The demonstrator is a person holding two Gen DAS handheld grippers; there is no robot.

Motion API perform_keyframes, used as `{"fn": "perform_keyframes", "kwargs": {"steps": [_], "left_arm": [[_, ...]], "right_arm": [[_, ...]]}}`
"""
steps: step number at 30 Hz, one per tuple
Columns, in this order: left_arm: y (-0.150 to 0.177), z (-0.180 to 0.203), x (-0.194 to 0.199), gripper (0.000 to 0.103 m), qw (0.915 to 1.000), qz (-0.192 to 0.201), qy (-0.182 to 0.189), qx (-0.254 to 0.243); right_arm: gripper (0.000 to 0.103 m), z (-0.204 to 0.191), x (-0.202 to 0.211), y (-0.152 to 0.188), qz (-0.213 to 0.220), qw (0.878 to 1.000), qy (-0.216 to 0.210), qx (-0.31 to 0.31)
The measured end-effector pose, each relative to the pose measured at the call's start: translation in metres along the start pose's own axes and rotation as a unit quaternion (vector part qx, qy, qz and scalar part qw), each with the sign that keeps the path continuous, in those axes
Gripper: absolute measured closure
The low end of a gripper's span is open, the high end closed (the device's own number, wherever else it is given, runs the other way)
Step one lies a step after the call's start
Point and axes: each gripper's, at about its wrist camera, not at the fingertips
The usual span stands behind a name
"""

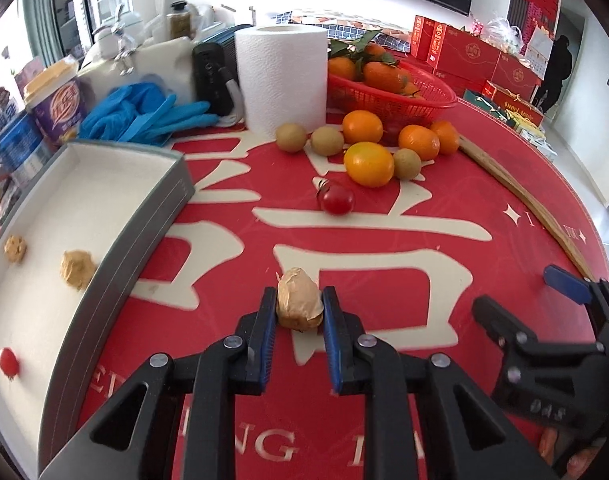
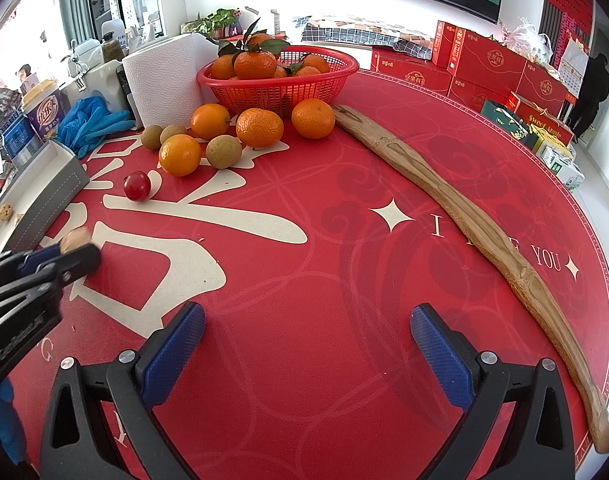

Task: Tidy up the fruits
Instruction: 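Grasp the tan husked fruit with the left gripper while the right gripper grasps a cherry tomato, then carry both fruits into the white tray and open both grippers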

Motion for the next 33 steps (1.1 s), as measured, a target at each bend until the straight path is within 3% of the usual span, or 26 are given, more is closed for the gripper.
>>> {"fn": "perform_keyframes", "kwargs": {"steps": [7, 14, 20, 23, 24, 25, 26, 27, 33], "left_arm": [[0.010, -0.016, 0.025, 0.079, 0.9995, 0.032, 0.003, 0.001], [0.015, -0.045, 0.052, 0.079, 0.9979, 0.061, -0.009, 0.020], [0.021, -0.087, 0.076, 0.079, 0.9942, 0.084, -0.043, 0.051], [0.023, -0.110, 0.079, 0.079, 0.9915, 0.090, -0.070, 0.063], [0.024, -0.118, 0.079, 0.079, 0.9908, 0.090, -0.075, 0.067], [0.025, -0.123, 0.079, 0.079, 0.9902, 0.090, -0.079, 0.071], [0.026, -0.131, 0.078, 0.079, 0.9895, 0.090, -0.084, 0.076], [0.027, -0.137, 0.077, 0.079, 0.9889, 0.090, -0.087, 0.081], [0.038, -0.167, 0.073, 0.079, 0.9868, 0.086, -0.096, 0.097]], "right_arm": [[0.000, -0.009, -0.004, -0.005, -0.004, 1.000, -0.003, 0.005], [0.000, -0.082, -0.022, -0.026, -0.020, 0.994, -0.060, 0.087], [0.003, -0.118, -0.040, -0.049, -0.015, 0.994, -0.067, 0.082], [0.021, -0.125, -0.041, -0.056, -0.010, 0.995, -0.058, 0.078], [0.032, -0.127, -0.040, -0.058, -0.008, 0.995, -0.056, 0.077], [0.049, -0.129, -0.040, -0.059, -0.003, 0.995, -0.057, 0.078], [0.060, -0.131, -0.038, -0.059, 0.001, 0.995, -0.058, 0.080], [0.080, -0.131, -0.037, -0.059, 0.001, 0.995, -0.059, 0.080], [0.080, -0.110, -0.028, -0.059, -0.028, 0.989, -0.142, 0.025]]}}
Point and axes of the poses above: each gripper's, at about its wrist camera, not at the fingertips, and x roughly against the way its jaws point, z to its right, y to its underside, and after that the axes turned 5 degrees about -x, right-handed
